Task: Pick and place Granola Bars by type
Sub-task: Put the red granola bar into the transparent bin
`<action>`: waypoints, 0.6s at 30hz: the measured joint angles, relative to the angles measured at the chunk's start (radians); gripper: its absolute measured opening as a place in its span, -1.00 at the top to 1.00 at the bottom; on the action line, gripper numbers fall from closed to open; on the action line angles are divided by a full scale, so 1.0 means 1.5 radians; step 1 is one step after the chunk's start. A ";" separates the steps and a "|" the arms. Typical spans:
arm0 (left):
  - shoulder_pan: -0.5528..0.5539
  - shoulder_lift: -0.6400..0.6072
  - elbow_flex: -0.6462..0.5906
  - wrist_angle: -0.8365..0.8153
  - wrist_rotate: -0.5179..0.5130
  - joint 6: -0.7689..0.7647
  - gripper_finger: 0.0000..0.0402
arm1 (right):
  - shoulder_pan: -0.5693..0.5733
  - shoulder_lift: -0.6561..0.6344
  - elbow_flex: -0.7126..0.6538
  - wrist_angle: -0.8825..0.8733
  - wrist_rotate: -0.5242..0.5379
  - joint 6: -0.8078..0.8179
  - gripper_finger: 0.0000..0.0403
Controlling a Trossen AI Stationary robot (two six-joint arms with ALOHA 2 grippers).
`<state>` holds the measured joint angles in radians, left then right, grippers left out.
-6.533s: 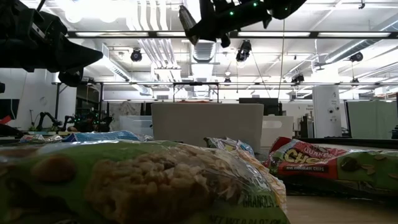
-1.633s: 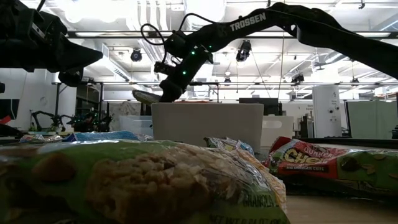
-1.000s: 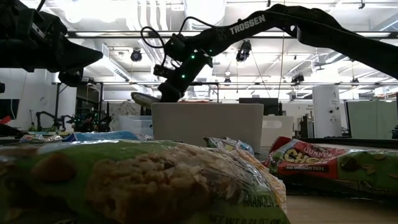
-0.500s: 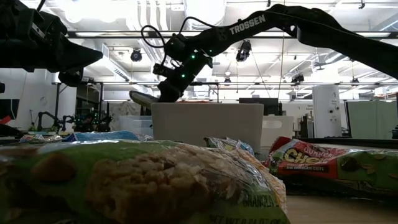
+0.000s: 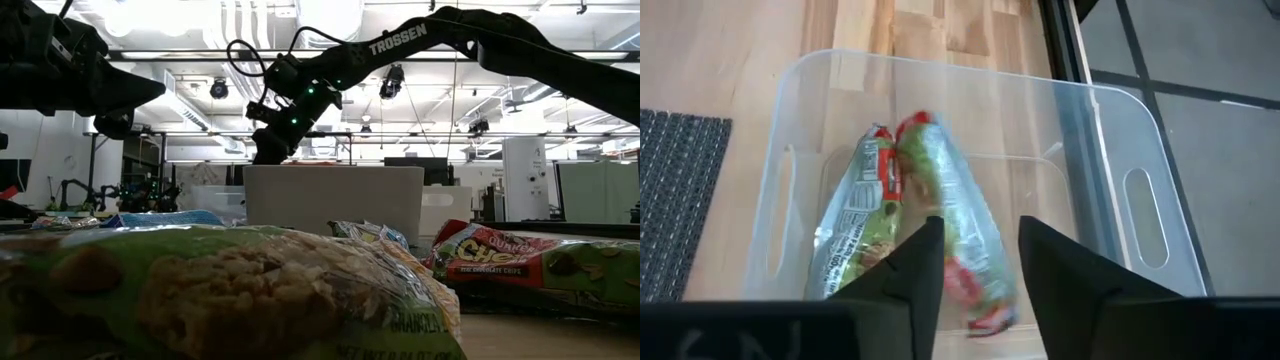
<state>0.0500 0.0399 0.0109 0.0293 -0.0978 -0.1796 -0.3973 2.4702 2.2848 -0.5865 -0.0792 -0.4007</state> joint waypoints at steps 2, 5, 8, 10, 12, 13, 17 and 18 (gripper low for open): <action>0.000 0.000 0.000 0.000 0.000 0.000 1.00 | 0.000 0.000 0.000 0.000 0.000 0.000 0.36; 0.000 0.000 0.000 0.000 0.000 0.000 1.00 | 0.000 0.000 0.000 -0.001 0.001 -0.001 0.34; 0.000 0.000 0.000 0.000 0.000 0.000 1.00 | 0.000 0.000 0.000 -0.001 0.001 -0.002 0.34; 0.000 0.000 0.000 0.000 0.000 0.000 1.00 | 0.000 0.000 0.000 -0.001 0.002 -0.004 0.37; 0.000 0.000 0.000 0.000 0.000 0.000 1.00 | 0.001 -0.004 0.000 -0.005 0.002 -0.011 0.43; 0.000 0.000 0.000 0.000 0.000 0.000 1.00 | 0.001 -0.006 -0.001 -0.006 0.002 -0.014 0.48; 0.000 0.000 0.000 0.000 0.000 0.000 1.00 | 0.002 -0.025 -0.001 -0.017 0.002 -0.014 0.72; 0.000 0.000 0.000 0.000 0.000 0.000 1.00 | 0.002 -0.031 -0.001 -0.028 0.002 -0.014 0.78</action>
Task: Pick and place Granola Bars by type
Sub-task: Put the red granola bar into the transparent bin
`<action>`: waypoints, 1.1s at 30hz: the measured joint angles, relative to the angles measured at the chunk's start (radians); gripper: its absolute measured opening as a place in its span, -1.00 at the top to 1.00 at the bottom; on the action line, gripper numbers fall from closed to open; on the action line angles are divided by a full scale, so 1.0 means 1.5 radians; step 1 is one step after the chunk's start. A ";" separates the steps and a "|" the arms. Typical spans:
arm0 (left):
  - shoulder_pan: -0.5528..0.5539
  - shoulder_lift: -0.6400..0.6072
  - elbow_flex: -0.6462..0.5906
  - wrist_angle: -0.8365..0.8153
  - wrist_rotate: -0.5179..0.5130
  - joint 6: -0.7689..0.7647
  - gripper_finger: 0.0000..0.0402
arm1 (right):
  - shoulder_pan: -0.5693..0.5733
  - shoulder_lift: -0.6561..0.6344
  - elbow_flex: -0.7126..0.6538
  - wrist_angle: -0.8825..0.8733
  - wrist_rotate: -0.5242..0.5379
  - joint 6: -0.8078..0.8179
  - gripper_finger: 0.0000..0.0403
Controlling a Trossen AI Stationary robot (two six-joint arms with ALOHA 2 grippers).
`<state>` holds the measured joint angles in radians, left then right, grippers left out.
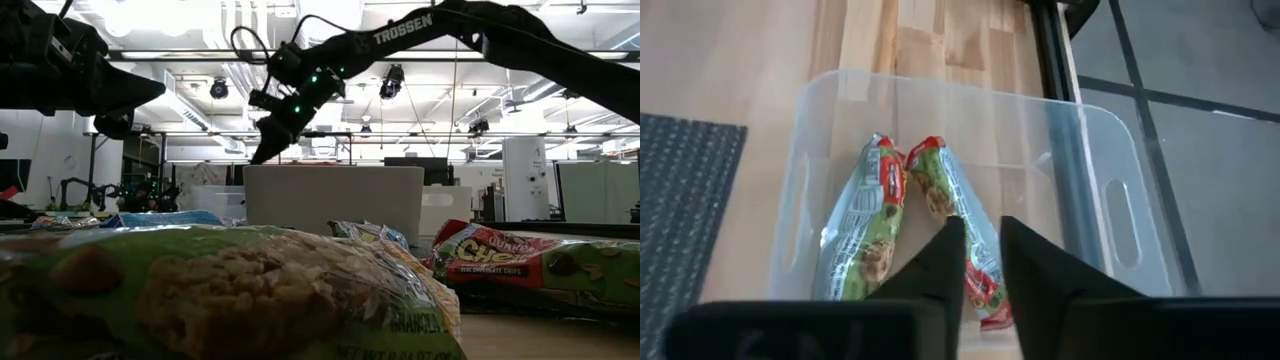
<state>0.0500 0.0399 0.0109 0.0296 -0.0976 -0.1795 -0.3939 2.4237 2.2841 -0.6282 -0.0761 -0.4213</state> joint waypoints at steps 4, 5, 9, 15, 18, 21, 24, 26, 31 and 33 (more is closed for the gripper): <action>0.000 0.000 0.000 0.000 0.000 0.000 1.00 | 0.003 -0.026 0.000 -0.024 0.000 0.002 0.94; 0.000 0.000 0.000 0.000 0.000 0.000 1.00 | 0.005 -0.034 0.000 -0.031 0.000 0.002 0.94; 0.000 0.000 0.000 0.000 0.000 0.000 1.00 | 0.014 -0.068 0.000 -0.058 -0.003 0.037 0.96; 0.000 0.000 0.000 0.000 0.000 0.000 1.00 | 0.037 -0.108 0.000 -0.091 -0.006 0.080 0.96; 0.000 0.000 0.000 0.000 0.000 0.000 1.00 | 0.048 -0.126 0.000 -0.108 -0.007 0.092 0.96; 0.000 0.000 0.000 0.000 0.000 0.000 1.00 | 0.060 -0.140 0.000 -0.139 -0.007 0.102 0.96; 0.000 0.000 0.000 0.000 0.000 0.000 1.00 | 0.078 -0.152 -0.001 -0.182 -0.007 0.112 0.96; 0.000 0.000 0.000 0.000 0.000 0.000 1.00 | 0.094 -0.164 -0.001 -0.208 -0.007 0.106 0.96; 0.000 0.000 0.000 0.000 0.000 0.000 1.00 | 0.134 -0.185 -0.001 -0.254 -0.009 0.069 0.96; 0.000 0.000 0.000 0.000 0.000 0.000 1.00 | 0.150 -0.197 -0.006 -0.265 -0.014 0.060 0.96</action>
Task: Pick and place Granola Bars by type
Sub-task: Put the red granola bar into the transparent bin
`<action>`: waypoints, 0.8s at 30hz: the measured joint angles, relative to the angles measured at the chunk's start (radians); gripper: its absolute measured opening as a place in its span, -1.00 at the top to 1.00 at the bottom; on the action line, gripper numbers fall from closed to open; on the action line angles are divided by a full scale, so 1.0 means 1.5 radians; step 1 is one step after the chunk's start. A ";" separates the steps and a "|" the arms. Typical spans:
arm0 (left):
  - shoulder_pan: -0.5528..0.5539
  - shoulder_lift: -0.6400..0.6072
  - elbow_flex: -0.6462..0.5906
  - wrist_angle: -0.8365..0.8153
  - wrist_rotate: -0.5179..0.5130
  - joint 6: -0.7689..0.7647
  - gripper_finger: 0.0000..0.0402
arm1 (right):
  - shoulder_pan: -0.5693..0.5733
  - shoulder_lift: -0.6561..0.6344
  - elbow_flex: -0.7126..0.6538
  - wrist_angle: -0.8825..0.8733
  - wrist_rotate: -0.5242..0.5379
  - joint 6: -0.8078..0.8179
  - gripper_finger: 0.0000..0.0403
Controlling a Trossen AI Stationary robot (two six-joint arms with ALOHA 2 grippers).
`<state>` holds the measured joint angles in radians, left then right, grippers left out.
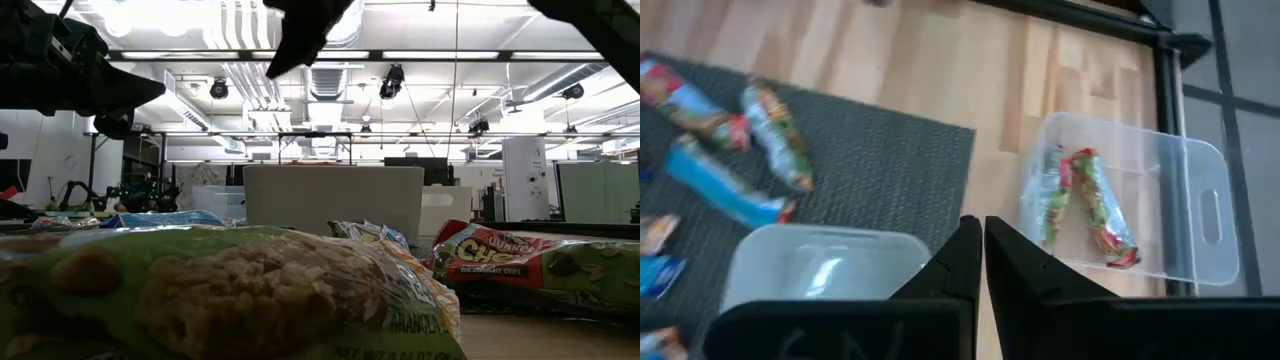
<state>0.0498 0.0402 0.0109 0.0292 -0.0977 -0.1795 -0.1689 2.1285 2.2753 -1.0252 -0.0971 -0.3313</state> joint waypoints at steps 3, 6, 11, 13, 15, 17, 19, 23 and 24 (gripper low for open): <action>0.000 0.000 0.000 0.000 0.000 0.000 1.00 | 0.021 -0.027 -0.013 -0.015 -0.037 -0.011 0.96; 0.000 0.000 0.000 0.000 0.000 0.000 1.00 | 0.041 -0.070 -0.052 -0.018 -0.063 -0.014 0.96; 0.000 0.000 0.000 0.000 0.000 0.000 1.00 | 0.076 -0.169 -0.159 0.001 -0.064 -0.028 0.96; 0.000 0.000 0.000 0.000 0.000 0.000 1.00 | 0.091 -0.211 -0.209 0.015 -0.064 -0.029 0.96; 0.000 0.000 0.000 0.000 0.000 0.000 1.00 | 0.106 -0.247 -0.262 0.030 -0.064 -0.026 0.96; 0.000 0.000 0.000 0.000 0.000 0.000 1.00 | 0.123 -0.281 -0.315 0.047 -0.064 -0.025 0.96; 0.000 0.000 0.000 0.000 0.000 0.000 1.00 | 0.140 -0.316 -0.365 0.069 -0.063 -0.025 0.96; 0.000 0.000 0.000 0.000 0.000 0.000 1.00 | 0.179 -0.375 -0.453 0.116 -0.064 -0.002 0.96; 0.000 0.000 0.000 0.000 0.000 0.000 1.00 | 0.189 -0.387 -0.471 0.129 -0.063 0.002 0.96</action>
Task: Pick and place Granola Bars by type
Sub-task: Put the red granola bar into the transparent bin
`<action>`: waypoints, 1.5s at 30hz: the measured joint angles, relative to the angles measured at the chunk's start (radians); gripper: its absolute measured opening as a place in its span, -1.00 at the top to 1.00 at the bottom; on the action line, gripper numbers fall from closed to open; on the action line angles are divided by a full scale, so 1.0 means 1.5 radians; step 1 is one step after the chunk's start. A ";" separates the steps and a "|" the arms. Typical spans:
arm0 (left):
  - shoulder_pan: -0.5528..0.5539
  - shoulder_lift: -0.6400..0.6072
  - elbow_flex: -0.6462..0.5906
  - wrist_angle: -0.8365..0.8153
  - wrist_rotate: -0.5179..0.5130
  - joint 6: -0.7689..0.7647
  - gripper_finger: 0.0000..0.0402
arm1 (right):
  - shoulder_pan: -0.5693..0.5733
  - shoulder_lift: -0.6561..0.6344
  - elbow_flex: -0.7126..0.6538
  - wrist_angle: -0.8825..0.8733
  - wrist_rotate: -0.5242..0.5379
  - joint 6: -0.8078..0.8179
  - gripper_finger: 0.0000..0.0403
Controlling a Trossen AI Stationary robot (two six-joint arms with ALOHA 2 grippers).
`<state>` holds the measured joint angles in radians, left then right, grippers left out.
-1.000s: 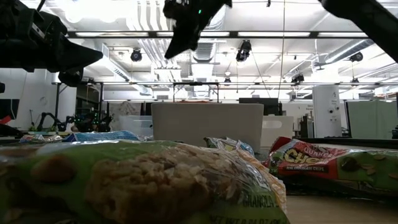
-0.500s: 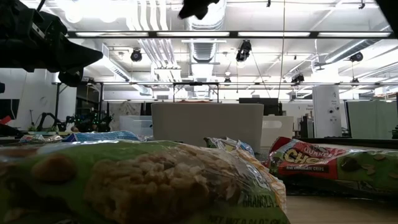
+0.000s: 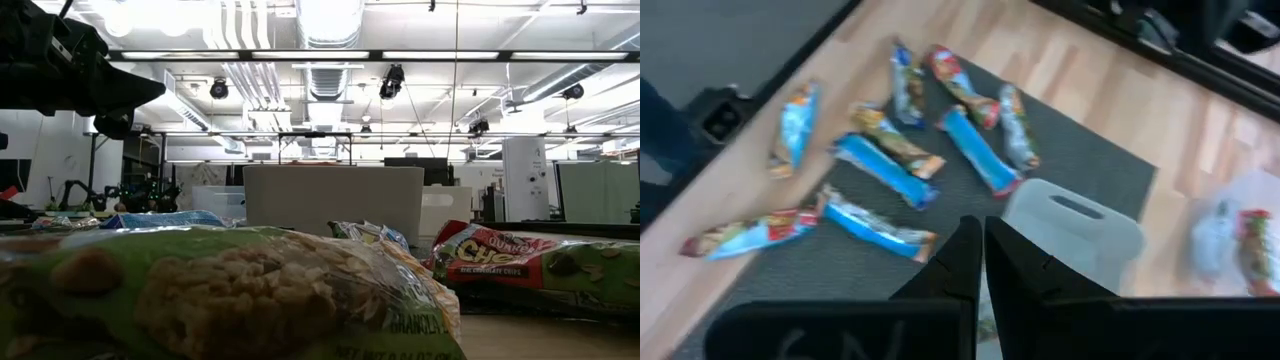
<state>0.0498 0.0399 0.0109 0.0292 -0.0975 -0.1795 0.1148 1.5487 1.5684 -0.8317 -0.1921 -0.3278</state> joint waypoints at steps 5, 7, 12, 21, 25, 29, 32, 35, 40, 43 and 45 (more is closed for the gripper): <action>0.000 0.000 0.000 0.000 0.000 0.000 1.00 | 0.053 -0.040 -0.074 0.060 0.002 -0.007 0.96; 0.000 0.000 0.000 0.000 0.000 0.000 1.00 | 0.073 -0.046 -0.093 0.079 0.002 -0.004 0.96; 0.000 0.000 0.000 0.000 0.000 0.000 1.00 | 0.116 -0.048 -0.121 0.112 0.002 0.025 0.96; 0.000 0.000 0.000 0.000 0.000 0.000 1.00 | 0.180 -0.032 -0.130 0.128 0.008 0.004 0.96; 0.000 0.000 0.000 0.000 0.000 0.000 1.00 | 0.209 -0.027 -0.130 0.123 0.007 -0.040 0.96; 0.000 0.000 0.000 0.000 0.000 0.000 1.00 | 0.232 -0.027 -0.135 0.124 0.006 -0.116 0.96; 0.000 0.000 0.000 0.000 0.000 0.000 1.00 | 0.249 -0.026 -0.137 0.123 0.007 -0.165 0.96; 0.000 0.000 0.000 0.000 0.000 0.000 1.00 | 0.266 -0.026 -0.140 0.124 0.006 -0.201 0.96; 0.000 0.000 0.000 0.000 0.000 0.000 1.00 | 0.286 -0.026 -0.144 0.125 0.006 -0.244 0.96; 0.000 0.000 0.000 0.000 0.000 0.000 1.00 | 0.298 -0.026 -0.148 0.125 0.006 -0.268 0.96; 0.000 0.000 0.000 0.000 0.000 0.000 1.00 | 0.305 -0.026 -0.149 0.125 0.006 -0.264 0.96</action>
<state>0.0502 0.0399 0.0109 0.0292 -0.0978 -0.1799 0.5724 1.5093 1.3441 -0.6441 -0.1837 -0.7234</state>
